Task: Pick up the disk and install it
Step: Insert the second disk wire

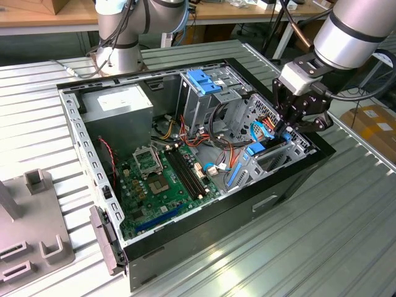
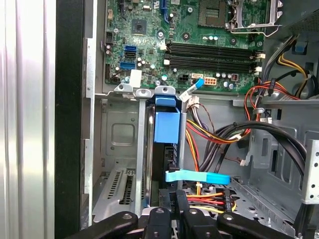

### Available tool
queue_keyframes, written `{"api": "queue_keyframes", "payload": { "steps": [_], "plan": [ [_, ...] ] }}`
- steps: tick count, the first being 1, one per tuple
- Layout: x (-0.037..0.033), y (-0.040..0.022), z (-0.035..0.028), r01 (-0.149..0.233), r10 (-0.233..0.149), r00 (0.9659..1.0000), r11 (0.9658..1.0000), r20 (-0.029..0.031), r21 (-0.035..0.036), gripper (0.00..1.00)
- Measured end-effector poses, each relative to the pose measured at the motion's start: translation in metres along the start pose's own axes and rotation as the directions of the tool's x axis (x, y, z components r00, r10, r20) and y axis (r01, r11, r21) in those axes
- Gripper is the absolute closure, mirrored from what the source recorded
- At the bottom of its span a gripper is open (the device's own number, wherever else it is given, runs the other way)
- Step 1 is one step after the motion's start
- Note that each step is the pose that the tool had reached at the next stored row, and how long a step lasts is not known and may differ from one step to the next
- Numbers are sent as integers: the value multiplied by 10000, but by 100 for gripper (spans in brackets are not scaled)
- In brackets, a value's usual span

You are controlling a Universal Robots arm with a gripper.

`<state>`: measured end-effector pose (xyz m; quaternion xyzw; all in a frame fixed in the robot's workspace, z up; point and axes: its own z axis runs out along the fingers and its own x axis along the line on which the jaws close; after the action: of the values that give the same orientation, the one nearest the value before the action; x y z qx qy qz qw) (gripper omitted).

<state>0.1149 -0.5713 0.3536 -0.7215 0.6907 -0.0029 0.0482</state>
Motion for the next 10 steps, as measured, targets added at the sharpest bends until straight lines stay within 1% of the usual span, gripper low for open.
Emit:
{"api": "queue_keyframes", "payload": {
  "steps": [4,5,6,10],
  "plan": [
    [0,0,1,-1,1,10000,10000,1,1,84],
    [0,4,3,0,0,10000,10000,2,40,84],
    [0,3,3,3,-3,10000,10000,0,63,84],
    [0,5,2,4,-4,10000,10000,-2,69,84]
  ]
}}
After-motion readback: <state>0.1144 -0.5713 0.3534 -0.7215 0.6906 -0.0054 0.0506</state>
